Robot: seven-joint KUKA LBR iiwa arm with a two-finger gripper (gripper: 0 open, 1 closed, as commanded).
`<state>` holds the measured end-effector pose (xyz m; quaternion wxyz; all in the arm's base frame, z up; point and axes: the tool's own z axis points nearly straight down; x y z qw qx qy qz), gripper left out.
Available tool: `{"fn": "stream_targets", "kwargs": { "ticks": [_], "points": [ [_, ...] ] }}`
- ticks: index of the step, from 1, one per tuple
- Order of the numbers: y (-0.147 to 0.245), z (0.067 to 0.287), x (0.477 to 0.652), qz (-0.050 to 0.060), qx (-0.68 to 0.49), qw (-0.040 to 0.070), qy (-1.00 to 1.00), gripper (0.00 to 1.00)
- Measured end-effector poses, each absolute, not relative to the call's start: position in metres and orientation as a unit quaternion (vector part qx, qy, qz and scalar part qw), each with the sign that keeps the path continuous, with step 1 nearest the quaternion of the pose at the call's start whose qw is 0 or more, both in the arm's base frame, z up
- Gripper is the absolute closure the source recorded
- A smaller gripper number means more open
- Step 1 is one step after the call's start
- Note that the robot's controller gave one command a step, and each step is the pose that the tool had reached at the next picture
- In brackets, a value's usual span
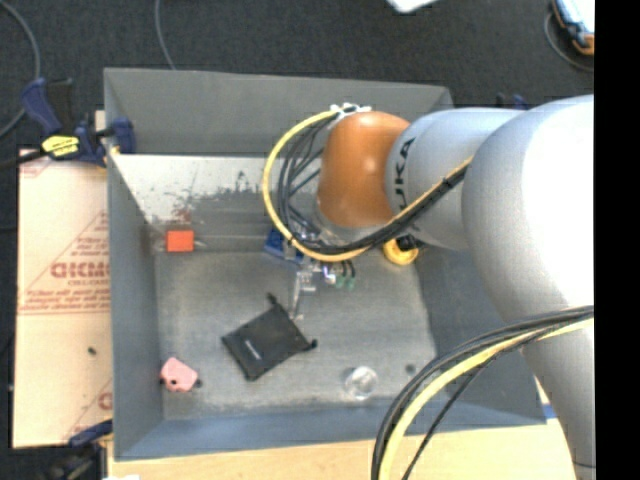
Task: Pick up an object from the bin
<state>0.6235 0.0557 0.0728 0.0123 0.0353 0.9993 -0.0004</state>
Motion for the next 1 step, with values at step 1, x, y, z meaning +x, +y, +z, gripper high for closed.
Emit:
{"fn": "stream_targets", "kwargs": {
  "ticks": [1],
  "points": [
    [0.0542, 0.0759, 0.6383, 0.0, -0.04, 0.02, 0.999, 1.0]
  ]
}}
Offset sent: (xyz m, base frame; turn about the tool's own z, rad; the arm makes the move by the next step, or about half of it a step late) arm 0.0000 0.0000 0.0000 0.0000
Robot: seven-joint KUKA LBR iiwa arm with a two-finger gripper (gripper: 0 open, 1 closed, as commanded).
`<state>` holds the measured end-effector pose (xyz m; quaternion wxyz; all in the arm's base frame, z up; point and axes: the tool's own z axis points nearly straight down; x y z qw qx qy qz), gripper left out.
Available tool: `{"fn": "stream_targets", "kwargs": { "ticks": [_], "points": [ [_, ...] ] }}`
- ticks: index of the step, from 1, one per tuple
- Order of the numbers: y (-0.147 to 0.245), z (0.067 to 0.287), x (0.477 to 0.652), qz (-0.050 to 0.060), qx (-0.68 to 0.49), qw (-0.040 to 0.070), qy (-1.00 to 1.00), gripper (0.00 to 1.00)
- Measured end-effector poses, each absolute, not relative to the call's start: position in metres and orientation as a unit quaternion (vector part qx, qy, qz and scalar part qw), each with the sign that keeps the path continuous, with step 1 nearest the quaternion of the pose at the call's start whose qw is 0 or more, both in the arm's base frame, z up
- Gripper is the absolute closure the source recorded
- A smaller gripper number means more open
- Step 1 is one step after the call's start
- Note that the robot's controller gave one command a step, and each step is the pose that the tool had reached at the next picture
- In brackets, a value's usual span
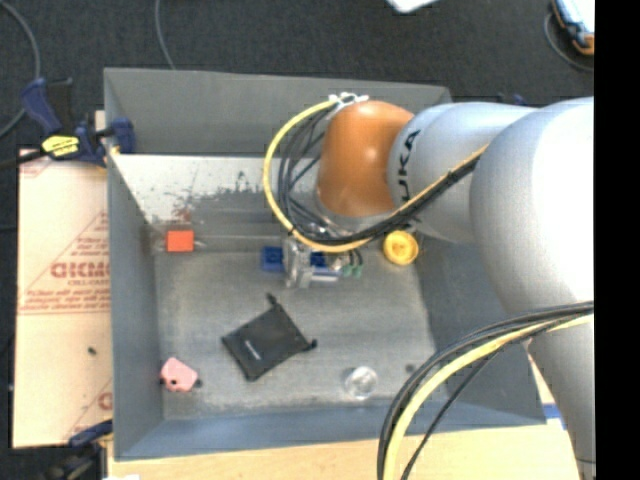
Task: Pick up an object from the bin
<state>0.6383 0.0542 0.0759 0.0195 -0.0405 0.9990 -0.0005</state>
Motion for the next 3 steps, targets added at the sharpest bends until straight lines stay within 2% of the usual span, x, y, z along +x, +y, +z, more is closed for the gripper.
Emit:
{"fn": "stream_targets", "kwargs": {
  "ticks": [1, 2, 3],
  "points": [
    [0.054, 0.0724, 0.6353, -0.001, -0.041, 0.015, 0.999, 0.0],
    [0.0544, 0.076, 0.6383, 0.0, -0.041, 0.02, 0.999, 1.0],
    [0.054, 0.0722, 0.6352, -0.001, -0.041, 0.015, 0.999, 0.0]
  ]
}}
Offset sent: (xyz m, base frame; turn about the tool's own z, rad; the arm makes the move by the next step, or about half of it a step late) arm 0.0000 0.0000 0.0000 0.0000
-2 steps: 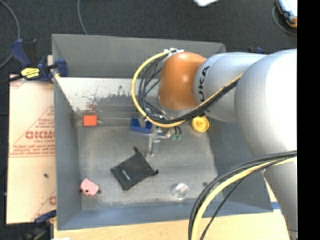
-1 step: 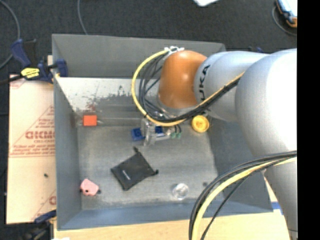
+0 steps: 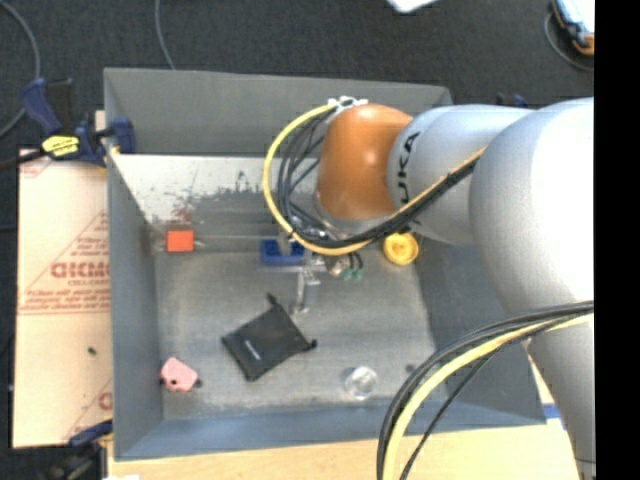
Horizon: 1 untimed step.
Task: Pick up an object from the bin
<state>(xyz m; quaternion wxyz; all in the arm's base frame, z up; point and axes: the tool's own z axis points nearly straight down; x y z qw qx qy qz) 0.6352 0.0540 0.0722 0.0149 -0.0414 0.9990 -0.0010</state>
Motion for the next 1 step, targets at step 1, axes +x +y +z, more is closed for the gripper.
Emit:
{"fn": "stream_targets", "kwargs": {
  "ticks": [1],
  "points": [
    [0.054, 0.0723, 0.6353, -0.001, -0.042, 0.015, 0.999, 0.0]
  ]
}}
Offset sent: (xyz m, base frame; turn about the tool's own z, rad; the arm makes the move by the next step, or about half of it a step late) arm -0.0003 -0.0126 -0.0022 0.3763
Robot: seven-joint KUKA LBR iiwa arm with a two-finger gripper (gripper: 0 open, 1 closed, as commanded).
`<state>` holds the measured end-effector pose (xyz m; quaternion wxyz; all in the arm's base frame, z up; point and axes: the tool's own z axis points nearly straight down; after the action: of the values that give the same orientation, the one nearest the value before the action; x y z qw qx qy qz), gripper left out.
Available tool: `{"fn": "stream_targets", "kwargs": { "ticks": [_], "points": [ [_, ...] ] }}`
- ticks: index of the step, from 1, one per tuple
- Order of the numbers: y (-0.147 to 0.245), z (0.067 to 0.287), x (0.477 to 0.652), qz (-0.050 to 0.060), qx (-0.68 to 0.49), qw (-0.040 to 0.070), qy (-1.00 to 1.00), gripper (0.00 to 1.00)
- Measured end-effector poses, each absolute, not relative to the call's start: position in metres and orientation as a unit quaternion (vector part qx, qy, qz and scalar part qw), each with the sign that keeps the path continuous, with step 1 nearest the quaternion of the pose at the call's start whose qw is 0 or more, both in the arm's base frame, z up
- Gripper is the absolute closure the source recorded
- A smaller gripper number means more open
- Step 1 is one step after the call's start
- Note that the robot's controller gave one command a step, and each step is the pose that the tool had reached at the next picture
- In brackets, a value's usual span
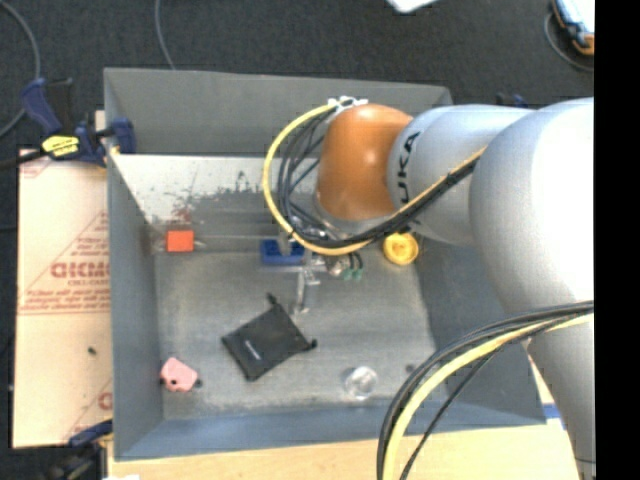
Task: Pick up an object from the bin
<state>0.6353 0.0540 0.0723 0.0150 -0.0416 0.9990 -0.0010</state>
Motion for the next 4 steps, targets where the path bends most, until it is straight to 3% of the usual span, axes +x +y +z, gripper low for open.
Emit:
{"fn": "stream_targets", "kwargs": {
  "ticks": [1, 2, 3, 4],
  "points": [
    [0.042, 0.072, 0.637, 0.003, 0.128, 0.016, 0.992, 0.0],
    [0.047, 0.073, 0.616, 0.004, 0.221, 0.02, 0.975, 0.0],
    [0.046, 0.088, 0.606, 0.006, 0.299, 0.018, 0.954, 1.0],
    [0.046, 0.088, 0.606, 0.005, 0.298, 0.018, 0.954, 1.0]
  ]
}}
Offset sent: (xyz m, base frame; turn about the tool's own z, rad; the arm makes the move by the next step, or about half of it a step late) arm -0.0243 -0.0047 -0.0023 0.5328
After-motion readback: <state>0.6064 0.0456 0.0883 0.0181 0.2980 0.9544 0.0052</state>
